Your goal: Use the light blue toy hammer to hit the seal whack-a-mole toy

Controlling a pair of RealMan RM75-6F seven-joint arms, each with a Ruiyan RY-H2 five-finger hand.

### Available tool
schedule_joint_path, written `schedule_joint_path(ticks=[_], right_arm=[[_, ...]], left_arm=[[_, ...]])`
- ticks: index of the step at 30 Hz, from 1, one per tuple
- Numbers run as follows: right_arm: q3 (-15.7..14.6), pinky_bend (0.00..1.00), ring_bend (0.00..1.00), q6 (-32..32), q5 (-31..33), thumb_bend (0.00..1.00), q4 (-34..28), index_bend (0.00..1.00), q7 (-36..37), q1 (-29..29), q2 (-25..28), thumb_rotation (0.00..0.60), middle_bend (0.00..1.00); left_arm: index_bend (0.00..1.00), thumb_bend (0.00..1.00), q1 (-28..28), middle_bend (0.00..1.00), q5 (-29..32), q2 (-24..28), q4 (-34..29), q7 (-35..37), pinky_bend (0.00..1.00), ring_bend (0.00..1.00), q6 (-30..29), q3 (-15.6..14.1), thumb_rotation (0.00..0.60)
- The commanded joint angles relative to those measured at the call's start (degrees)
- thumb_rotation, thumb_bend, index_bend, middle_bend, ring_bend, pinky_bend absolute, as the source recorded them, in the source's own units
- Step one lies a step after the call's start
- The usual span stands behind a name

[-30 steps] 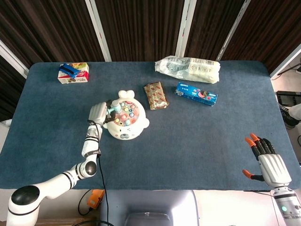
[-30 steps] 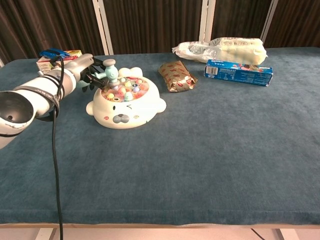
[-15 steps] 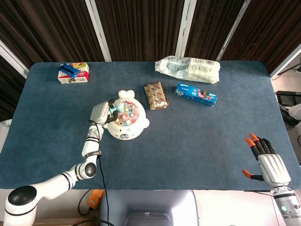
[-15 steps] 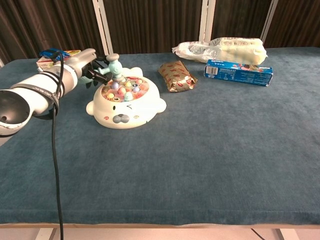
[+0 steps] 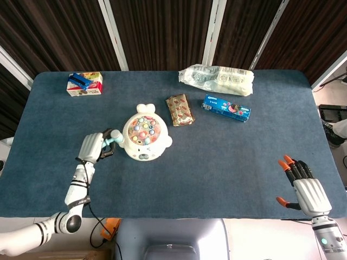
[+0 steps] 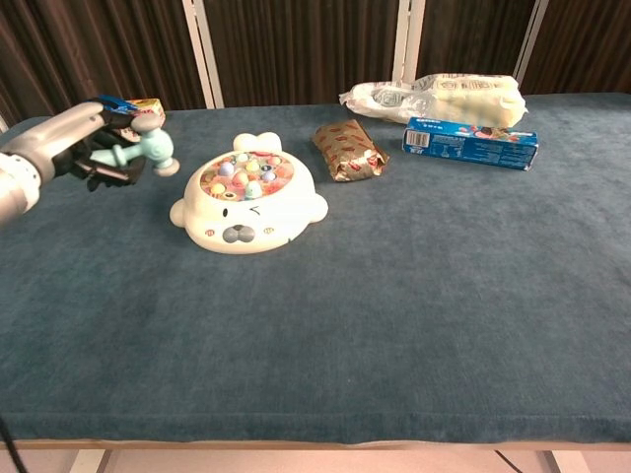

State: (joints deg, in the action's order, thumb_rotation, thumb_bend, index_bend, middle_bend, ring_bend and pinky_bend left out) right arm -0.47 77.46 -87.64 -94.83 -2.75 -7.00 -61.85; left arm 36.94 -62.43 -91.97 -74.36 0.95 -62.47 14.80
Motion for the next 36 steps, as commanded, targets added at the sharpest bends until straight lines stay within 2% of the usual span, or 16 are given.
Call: schedule_joint_path(ticks=[1, 7, 13, 22, 26, 28, 31, 36], right_arm=[[-0.16, 0.00, 0.00, -0.22, -0.24, 0.29, -0.10, 0.00, -0.40, -0.14, -0.25, 0.600, 0.00], [-0.18, 0.00, 0.00, -0.58, -0.19, 0.29, -0.22, 0.00, -1.05, -0.36, -0.61, 0.600, 0.00], [-0.07, 0.00, 0.00, -0.78, 0.19, 0.29, -0.15, 0.00, -1.23, -0.45, -0.68, 0.600, 0.00], [-0.10, 0.00, 0.00, -0.77, 0.23, 0.29, -0.16, 0.00, -1.23, -0.48, -0.68, 0.600, 0.00], [-0.18, 0.00, 0.00, -0.93, 0.11, 0.29, -0.14, 0.00, -1.28, -0.57, -0.72, 0.600, 0.00], [-0.18, 0.00, 0.00, -0.90, 0.18, 0.29, -0.17, 0.00, -1.37, -0.55, -0.74, 0.600, 0.00], [-0.17, 0.00, 0.00, -0.90, 0.26, 0.29, -0.21, 0.00, -1.44, -0.54, -0.75, 0.600, 0.00], [-0.17, 0.00, 0.00, -0.96, 0.39, 0.29, -0.22, 0.00, -1.52, -0.55, -0.75, 0.600, 0.00]], left_arm=[[0.74, 0.82, -2.51, 0.97, -2.55, -1.38, 4.76, 3.10, 1.00, 0.89, -1.76, -2.70, 0.600], [0.74, 0.82, -4.29, 0.96, -4.73, -6.36, 14.91, 6.94, 1.00, 0.88, -1.58, -4.92, 0.600], [0.74, 0.80, -5.13, 0.96, -6.99, -10.16, 21.96, 9.71, 1.00, 0.86, -1.72, -5.81, 0.600], [0.72, 0.78, -5.85, 0.90, -9.23, -13.94, 28.89, 10.37, 1.00, 0.76, -1.48, -6.55, 0.600], [0.71, 0.77, -5.94, 0.88, -9.34, -14.25, 29.62, 9.29, 1.00, 0.71, -0.36, -6.50, 0.600], [0.69, 0.77, -5.98, 0.86, -9.29, -14.15, 29.44, 8.52, 0.92, 0.66, 0.22, -6.39, 0.600], [0.67, 0.74, -6.00, 0.82, -9.18, -13.72, 28.89, 7.95, 0.63, 0.63, 1.22, -6.19, 0.600], [0.60, 0.65, -6.25, 0.72, -10.39, -13.52, 29.34, 8.09, 0.52, 0.57, 0.54, -6.34, 0.600]])
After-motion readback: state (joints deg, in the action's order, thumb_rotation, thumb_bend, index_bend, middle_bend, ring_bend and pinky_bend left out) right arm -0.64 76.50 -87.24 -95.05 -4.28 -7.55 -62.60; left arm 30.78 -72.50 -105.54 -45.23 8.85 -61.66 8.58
